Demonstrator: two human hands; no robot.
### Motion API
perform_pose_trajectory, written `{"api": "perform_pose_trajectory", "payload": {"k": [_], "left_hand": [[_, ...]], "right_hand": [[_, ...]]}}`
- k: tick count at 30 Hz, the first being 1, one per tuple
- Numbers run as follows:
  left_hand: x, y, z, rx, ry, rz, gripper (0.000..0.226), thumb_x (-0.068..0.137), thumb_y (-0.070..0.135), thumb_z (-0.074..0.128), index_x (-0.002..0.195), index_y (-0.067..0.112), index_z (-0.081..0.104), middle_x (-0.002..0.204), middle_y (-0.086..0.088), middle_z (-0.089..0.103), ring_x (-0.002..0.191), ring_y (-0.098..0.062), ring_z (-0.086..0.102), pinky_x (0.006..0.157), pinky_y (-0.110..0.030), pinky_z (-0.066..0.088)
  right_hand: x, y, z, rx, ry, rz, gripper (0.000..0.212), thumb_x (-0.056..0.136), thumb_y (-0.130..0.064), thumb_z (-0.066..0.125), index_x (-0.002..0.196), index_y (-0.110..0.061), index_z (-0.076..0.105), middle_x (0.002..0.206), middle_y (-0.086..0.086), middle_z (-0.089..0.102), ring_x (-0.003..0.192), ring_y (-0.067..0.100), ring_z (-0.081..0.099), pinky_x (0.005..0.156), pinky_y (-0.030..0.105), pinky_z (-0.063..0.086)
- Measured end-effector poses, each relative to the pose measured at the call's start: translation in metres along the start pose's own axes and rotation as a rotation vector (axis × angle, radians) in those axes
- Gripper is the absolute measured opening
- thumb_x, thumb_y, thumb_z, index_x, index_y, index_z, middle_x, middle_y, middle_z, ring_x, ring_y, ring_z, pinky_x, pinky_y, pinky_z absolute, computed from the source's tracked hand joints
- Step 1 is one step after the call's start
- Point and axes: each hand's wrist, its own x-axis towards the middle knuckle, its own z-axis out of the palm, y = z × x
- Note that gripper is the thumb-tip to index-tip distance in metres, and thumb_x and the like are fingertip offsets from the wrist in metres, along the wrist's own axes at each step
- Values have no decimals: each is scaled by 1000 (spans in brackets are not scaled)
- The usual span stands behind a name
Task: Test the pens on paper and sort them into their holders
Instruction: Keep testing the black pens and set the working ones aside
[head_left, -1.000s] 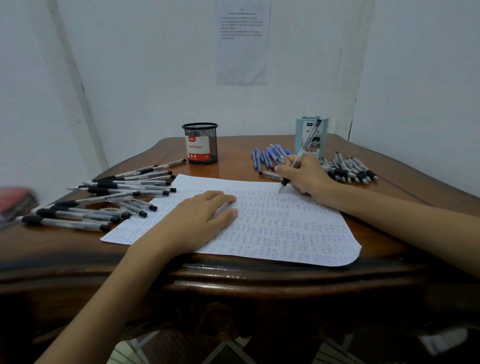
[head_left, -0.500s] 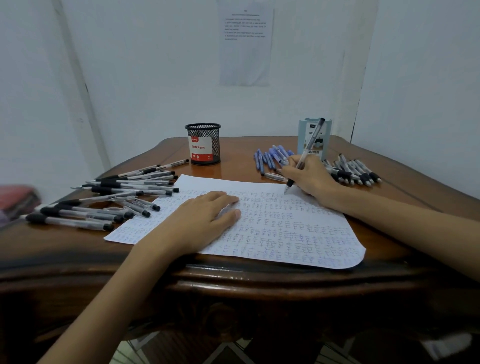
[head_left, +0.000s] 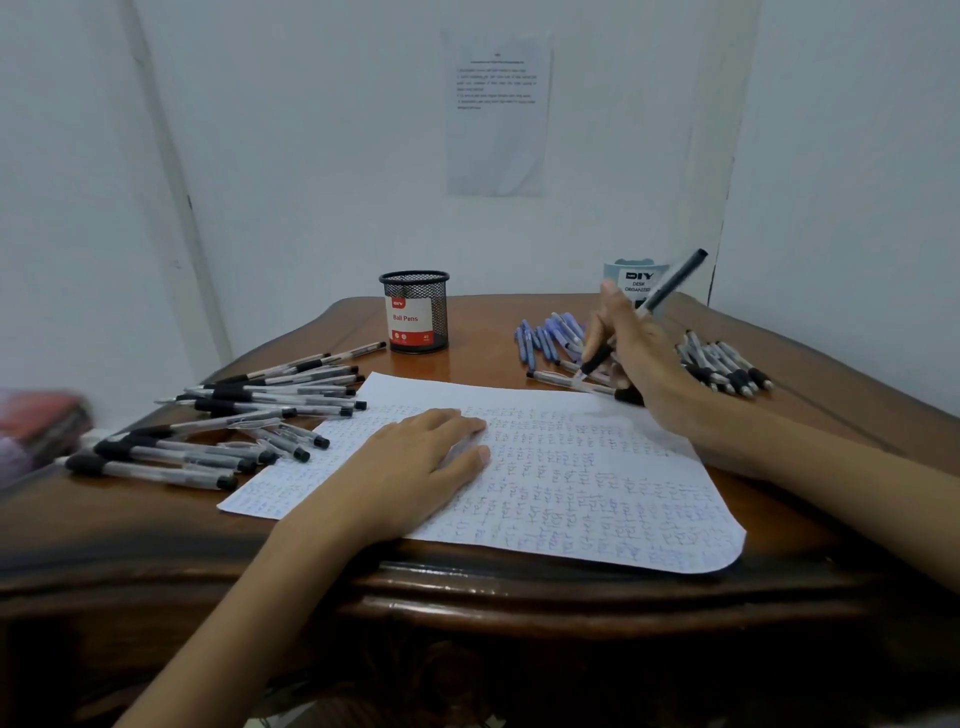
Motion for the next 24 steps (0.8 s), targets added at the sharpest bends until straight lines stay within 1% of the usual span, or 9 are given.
{"api": "perform_pose_trajectory", "payload": {"k": [3, 5, 7, 10, 13, 17, 20, 22, 24], "left_hand": [[1, -1, 0, -2, -9, -7, 49, 97, 48, 26, 145, 36, 24, 154, 10, 19, 139, -9, 22, 112, -28, 16], [1, -2, 0, -5, -10, -9, 49, 97, 48, 26, 144, 36, 24, 154, 10, 19, 138, -9, 22, 112, -29, 17], [1, -2, 1, -7, -11, -8, 49, 96, 49, 26, 144, 37, 24, 154, 10, 19, 138, -10, 23, 112, -29, 17], [1, -2, 1, -8, -8, -8, 49, 96, 48, 27, 144, 37, 25, 154, 10, 20, 138, -9, 24, 112, -29, 18], [2, -2, 1, -2, -5, -5, 49, 97, 48, 26, 144, 36, 24, 154, 10, 20, 138, -9, 23, 112, -28, 17], [2, -2, 1, 2, -3, -3, 49, 97, 48, 26, 144, 36, 24, 154, 10, 19, 138, -9, 22, 112, -28, 17], [2, -2, 1, 4, -1, 0, 49, 97, 48, 26, 144, 36, 24, 154, 10, 19, 138, -8, 23, 112, -28, 17], [2, -2, 1, 4, -2, -1, 49, 97, 47, 26, 144, 36, 24, 154, 10, 19, 138, -9, 22, 112, -28, 16], [2, -2, 1, 5, -2, -1, 49, 97, 47, 26, 144, 36, 24, 154, 10, 19, 138, -9, 22, 112, -28, 16]], "right_hand": [[6, -3, -6, -7, 106, -21, 52, 98, -37, 43, 52, -13, 49, 44, -7, 43, 38, 2, 39, 44, 11, 35], [8, -3, -9, -10, 114, -29, 34, 95, -31, 52, 63, -18, 53, 39, -10, 41, 35, 1, 37, 42, 9, 32], [7, -4, -9, 12, 73, -20, 17, 93, -30, 56, 80, -19, 51, 44, -11, 45, 33, -2, 40, 39, 7, 31], [5, -4, -9, 23, -5, 7, 22, 97, -32, 45, 92, -11, 50, 54, -4, 38, 33, 0, 36, 37, 9, 31], [3, -2, -9, -3, -38, 17, 29, 100, -32, 38, 89, -12, 56, 43, -9, 39, 34, 2, 34, 37, 12, 31], [2, -3, -9, -9, -41, -25, 16, 96, -27, 49, 85, -17, 54, 40, -13, 44, 34, 0, 40, 38, 9, 31], [1, -1, -7, -90, -45, -77, 10, 93, -24, 55, 92, -14, 57, 51, -15, 49, 40, -8, 47, 41, 4, 33], [4, 0, -8, -150, -15, -84, 14, 93, -26, 55, 93, -12, 58, 62, -9, 49, 49, -3, 49, 48, 8, 37], [11, 0, -15, -205, 45, -64, 18, 94, -30, 53, 89, -12, 56, 67, -3, 49, 58, 8, 47, 57, 19, 38]]}}
